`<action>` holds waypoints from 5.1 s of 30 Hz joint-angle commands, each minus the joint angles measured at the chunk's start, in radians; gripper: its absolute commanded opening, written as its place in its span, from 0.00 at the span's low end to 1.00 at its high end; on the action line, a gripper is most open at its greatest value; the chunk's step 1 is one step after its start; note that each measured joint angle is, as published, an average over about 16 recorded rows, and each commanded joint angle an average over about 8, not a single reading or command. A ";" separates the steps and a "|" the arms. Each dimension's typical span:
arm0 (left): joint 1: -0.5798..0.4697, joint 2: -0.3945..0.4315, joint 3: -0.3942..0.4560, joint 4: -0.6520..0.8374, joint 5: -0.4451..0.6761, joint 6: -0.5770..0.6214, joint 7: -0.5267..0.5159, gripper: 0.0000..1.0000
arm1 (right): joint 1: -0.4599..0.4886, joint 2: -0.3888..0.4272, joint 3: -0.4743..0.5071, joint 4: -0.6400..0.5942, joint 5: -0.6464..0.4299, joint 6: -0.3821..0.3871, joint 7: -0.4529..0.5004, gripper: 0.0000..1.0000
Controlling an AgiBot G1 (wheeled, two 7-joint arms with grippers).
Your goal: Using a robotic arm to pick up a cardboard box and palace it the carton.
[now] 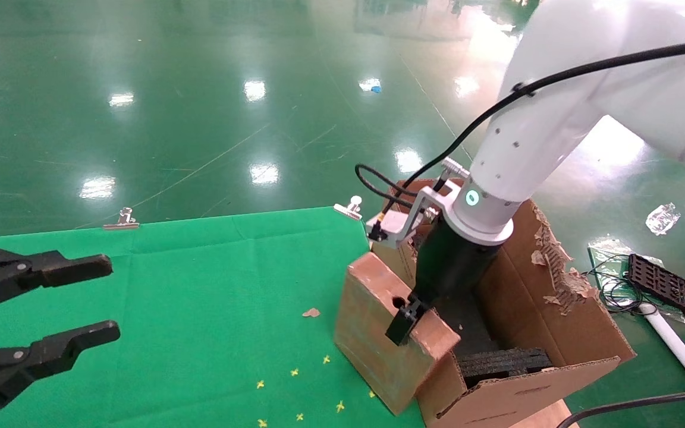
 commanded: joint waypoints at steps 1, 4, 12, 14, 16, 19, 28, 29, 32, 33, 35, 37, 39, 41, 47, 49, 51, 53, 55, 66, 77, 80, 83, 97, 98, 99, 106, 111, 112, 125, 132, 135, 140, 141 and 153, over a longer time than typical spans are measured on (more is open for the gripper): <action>0.000 0.000 0.000 0.000 0.000 0.000 0.000 0.00 | 0.007 0.014 0.011 0.012 0.009 0.012 -0.023 0.00; 0.000 0.000 0.000 0.000 0.000 0.000 0.000 0.00 | 0.053 0.066 0.055 0.023 0.035 0.043 -0.087 0.00; 0.000 0.000 0.001 0.000 0.000 0.000 0.000 0.00 | 0.217 0.193 0.141 -0.036 0.038 0.082 -0.216 0.00; 0.000 0.000 0.001 0.000 0.000 0.000 0.000 0.00 | 0.250 0.214 0.146 -0.071 0.019 0.082 -0.233 0.00; 0.000 0.000 0.001 0.000 0.000 0.000 0.000 0.00 | 0.274 0.231 0.143 -0.108 -0.006 0.080 -0.243 0.00; 0.000 0.000 0.001 0.000 -0.001 0.000 0.000 0.00 | 0.294 0.253 0.130 -0.162 -0.046 0.075 -0.250 0.00; 0.000 -0.001 0.001 0.000 -0.001 -0.001 0.001 1.00 | 0.247 0.283 0.070 -0.318 -0.125 0.048 -0.241 0.00; 0.000 -0.001 0.001 0.000 -0.001 -0.001 0.001 1.00 | 0.233 0.283 0.064 -0.336 -0.127 0.044 -0.239 0.00; 0.000 -0.001 0.001 0.000 -0.001 -0.001 0.001 1.00 | 0.188 0.277 0.048 -0.391 -0.132 0.035 -0.230 0.00; 0.000 -0.001 0.001 0.000 -0.001 -0.001 0.001 1.00 | 0.172 0.274 0.043 -0.409 -0.132 0.032 -0.227 0.00; 0.000 -0.001 0.002 0.000 -0.001 -0.001 0.001 1.00 | 0.141 0.265 0.035 -0.445 -0.132 0.027 -0.224 0.00; 0.000 -0.001 0.002 0.000 -0.001 -0.001 0.001 1.00 | 0.112 0.254 0.027 -0.479 -0.133 0.025 -0.223 0.00; 0.000 -0.001 0.002 0.000 -0.001 -0.001 0.001 1.00 | 0.085 0.241 0.022 -0.513 -0.133 0.025 -0.226 0.00; 0.000 -0.001 0.002 0.000 -0.001 -0.001 0.001 1.00 | 0.062 0.228 0.017 -0.544 -0.135 0.026 -0.230 0.00; 0.000 -0.001 0.002 0.000 -0.001 -0.001 0.001 1.00 | 0.000 0.187 0.003 -0.629 -0.142 0.028 -0.246 0.00; 0.000 -0.001 0.002 0.000 -0.001 -0.001 0.001 1.00 | -0.021 0.173 -0.001 -0.656 -0.145 0.029 -0.252 0.00; -0.001 -0.001 0.002 0.000 -0.002 -0.001 0.001 1.00 | -0.040 0.160 -0.003 -0.681 -0.146 0.033 -0.257 0.00; -0.001 -0.001 0.002 0.000 -0.002 -0.001 0.001 1.00 | -0.060 0.149 -0.005 -0.704 -0.146 0.042 -0.261 0.00; -0.001 -0.001 0.002 0.000 -0.002 -0.001 0.001 1.00 | -0.078 0.138 -0.005 -0.724 -0.145 0.052 -0.263 0.00; -0.001 -0.001 0.003 0.000 -0.002 -0.001 0.001 1.00 | -0.197 0.089 0.009 -0.791 -0.117 0.116 -0.246 0.00; -0.001 -0.001 0.003 0.000 -0.002 -0.001 0.002 1.00 | -0.346 0.094 0.037 -0.831 -0.072 0.223 -0.282 0.00; -0.001 -0.001 0.003 0.000 -0.002 -0.001 0.002 1.00 | -0.385 0.094 0.049 -0.836 -0.053 0.259 -0.301 0.00; -0.001 -0.001 0.004 0.000 -0.002 -0.001 0.002 1.00 | -0.418 0.097 0.066 -0.839 -0.028 0.297 -0.328 0.00; -0.001 -0.002 0.004 0.000 -0.003 -0.002 0.002 1.00 | -0.472 0.092 0.101 -0.862 0.020 0.373 -0.422 1.00; -0.001 -0.002 0.004 0.000 -0.003 -0.002 0.002 1.00 | -0.472 0.091 0.102 -0.865 0.022 0.372 -0.424 1.00; -0.001 -0.002 0.004 0.000 -0.003 -0.002 0.002 1.00 | -0.472 0.091 0.102 -0.868 0.023 0.371 -0.426 1.00; -0.001 -0.002 0.004 0.000 -0.003 -0.002 0.002 1.00 | -0.463 0.084 0.104 -0.886 0.024 0.366 -0.434 1.00; -0.001 -0.002 0.005 0.000 -0.003 -0.002 0.002 1.00 | -0.448 0.080 0.103 -0.895 0.022 0.364 -0.439 1.00; -0.001 -0.002 0.005 0.000 -0.003 -0.002 0.002 1.00 | -0.445 0.079 0.102 -0.897 0.022 0.363 -0.440 1.00; -0.001 -0.002 0.005 0.000 -0.004 -0.002 0.003 1.00 | -0.380 0.080 0.094 -0.909 0.010 0.347 -0.459 1.00; -0.001 -0.002 0.005 0.000 -0.004 -0.002 0.003 1.00 | -0.249 0.090 0.095 -0.899 0.010 0.323 -0.503 1.00; -0.001 -0.002 0.006 0.000 -0.004 -0.002 0.003 1.00 | -0.160 0.100 0.098 -0.891 0.012 0.310 -0.534 1.00; -0.001 -0.002 0.006 0.000 -0.004 -0.002 0.003 1.00 | -0.027 0.114 0.103 -0.876 0.015 0.291 -0.582 1.00; -0.001 -0.002 0.006 0.000 -0.004 -0.002 0.003 1.00 | -0.007 0.117 0.104 -0.873 0.017 0.288 -0.591 1.00; -0.001 -0.003 0.006 0.000 -0.004 -0.003 0.003 1.00 | 0.038 0.148 0.151 -0.842 0.063 0.325 -0.641 1.00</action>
